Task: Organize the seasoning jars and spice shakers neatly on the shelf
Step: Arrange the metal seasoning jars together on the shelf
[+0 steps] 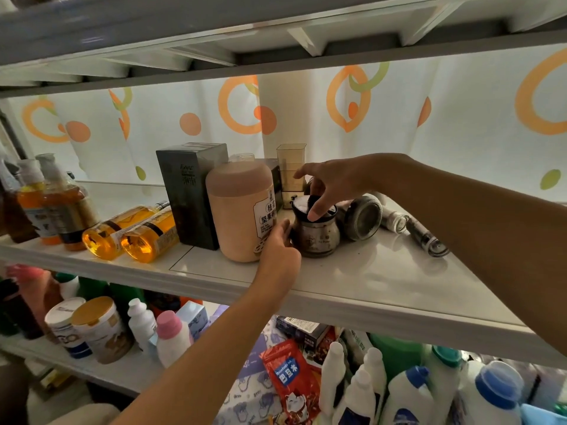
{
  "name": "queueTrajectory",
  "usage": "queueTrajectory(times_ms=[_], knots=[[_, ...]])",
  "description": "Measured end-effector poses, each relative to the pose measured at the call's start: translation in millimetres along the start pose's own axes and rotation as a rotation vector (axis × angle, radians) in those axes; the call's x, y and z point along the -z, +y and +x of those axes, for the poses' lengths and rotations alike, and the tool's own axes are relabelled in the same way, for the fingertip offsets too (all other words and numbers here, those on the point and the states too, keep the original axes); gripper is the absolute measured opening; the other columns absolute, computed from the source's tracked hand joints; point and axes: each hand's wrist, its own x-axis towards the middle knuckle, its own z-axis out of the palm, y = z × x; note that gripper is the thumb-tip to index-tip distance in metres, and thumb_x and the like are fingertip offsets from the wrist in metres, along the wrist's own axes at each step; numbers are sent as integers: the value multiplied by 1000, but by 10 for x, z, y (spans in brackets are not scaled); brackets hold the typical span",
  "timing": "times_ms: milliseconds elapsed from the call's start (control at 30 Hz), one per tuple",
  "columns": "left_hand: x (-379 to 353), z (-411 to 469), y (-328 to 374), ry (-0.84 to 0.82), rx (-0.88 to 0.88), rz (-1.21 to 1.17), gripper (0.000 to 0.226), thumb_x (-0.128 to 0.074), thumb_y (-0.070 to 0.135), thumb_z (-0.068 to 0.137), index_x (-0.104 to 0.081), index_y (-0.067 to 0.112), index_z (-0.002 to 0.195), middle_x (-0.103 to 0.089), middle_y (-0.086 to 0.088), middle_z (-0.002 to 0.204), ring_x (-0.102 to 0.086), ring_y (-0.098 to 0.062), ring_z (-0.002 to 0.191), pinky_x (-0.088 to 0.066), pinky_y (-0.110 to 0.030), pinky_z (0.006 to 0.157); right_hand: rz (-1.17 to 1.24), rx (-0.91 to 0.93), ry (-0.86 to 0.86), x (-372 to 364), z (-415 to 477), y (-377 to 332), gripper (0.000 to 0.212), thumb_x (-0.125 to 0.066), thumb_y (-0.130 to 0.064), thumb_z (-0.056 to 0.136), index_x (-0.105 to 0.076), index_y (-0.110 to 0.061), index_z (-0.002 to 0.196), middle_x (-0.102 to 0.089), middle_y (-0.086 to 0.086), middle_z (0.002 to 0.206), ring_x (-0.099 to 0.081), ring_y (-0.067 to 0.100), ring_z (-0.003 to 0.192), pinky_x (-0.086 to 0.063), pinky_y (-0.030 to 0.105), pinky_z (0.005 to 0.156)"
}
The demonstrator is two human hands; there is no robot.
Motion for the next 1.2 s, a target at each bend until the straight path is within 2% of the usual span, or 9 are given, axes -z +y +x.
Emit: queueTrajectory(times_ms=[133, 367, 500, 900, 1000, 1100, 1200], knots=[[22, 14, -39, -17, 13, -5, 80, -29, -27, 80, -29, 14, 149, -34, -2, 155, -28, -18, 144, -27, -40, 118, -10, -11, 27, -19, 8, 5, 93, -82, -39, 72, -25, -30, 145, -62, -1, 117, -56, 22, 110, -46, 40, 98], [55, 27, -38, -35, 20, -8, 80, -29, -26, 80, -26, 12, 150, -31, -2, 156, -25, -18, 145, -28, -42, 118, -4, -20, 62, -56, 39, -2, 93, -81, -44, 71, -28, -26, 144, -56, -4, 117, -55, 20, 106, -47, 34, 84], [53, 22, -42, -33, 3, 15, 81, -30, -25, 79, -27, 13, 150, -30, -3, 157, -24, -18, 146, -30, -44, 116, -22, -21, 82, -66, 40, -10, 93, -81, -45, 70, -29, -25, 144, -52, -7, 113, -55, 21, 107, -48, 35, 86], [44, -21, -4, -35, 5, 70, 79, -31, -23, 82, -27, 17, 150, -30, 0, 156, -24, -19, 145, -30, -43, 117, -1, -31, 75, -75, 24, -16, 86, -81, -42, 72, -32, -25, 141, -54, -3, 117, -56, 22, 105, -48, 34, 83], [43, -49, 33, -35, 2, 80, 77, -34, -21, 84, -27, 17, 150, -32, 0, 156, -27, -20, 144, -32, -44, 115, -8, -33, 69, -84, 27, -21, 86, -80, -44, 73, -31, -26, 141, -54, -2, 118, -56, 22, 106, -48, 35, 85], [56, -118, 74, -22, -11, 117, 70, -38, -14, 87, -27, 17, 150, -32, -2, 156, -28, -20, 144, -31, -43, 116, 25, -42, 61, -41, -33, 6, 90, -78, -50, 72, -27, -31, 144, -54, -2, 127, -55, 21, 111, -47, 39, 96], [76, -312, 147, -15, -120, 231, 66, -45, -4, 90, -27, 19, 150, -33, 1, 155, -31, -19, 143, -32, -34, 114, 90, -35, 189, 108, -162, 102, 84, -73, -52, 77, -29, -30, 145, -53, 2, 129, -54, 21, 113, -44, 34, 97]])
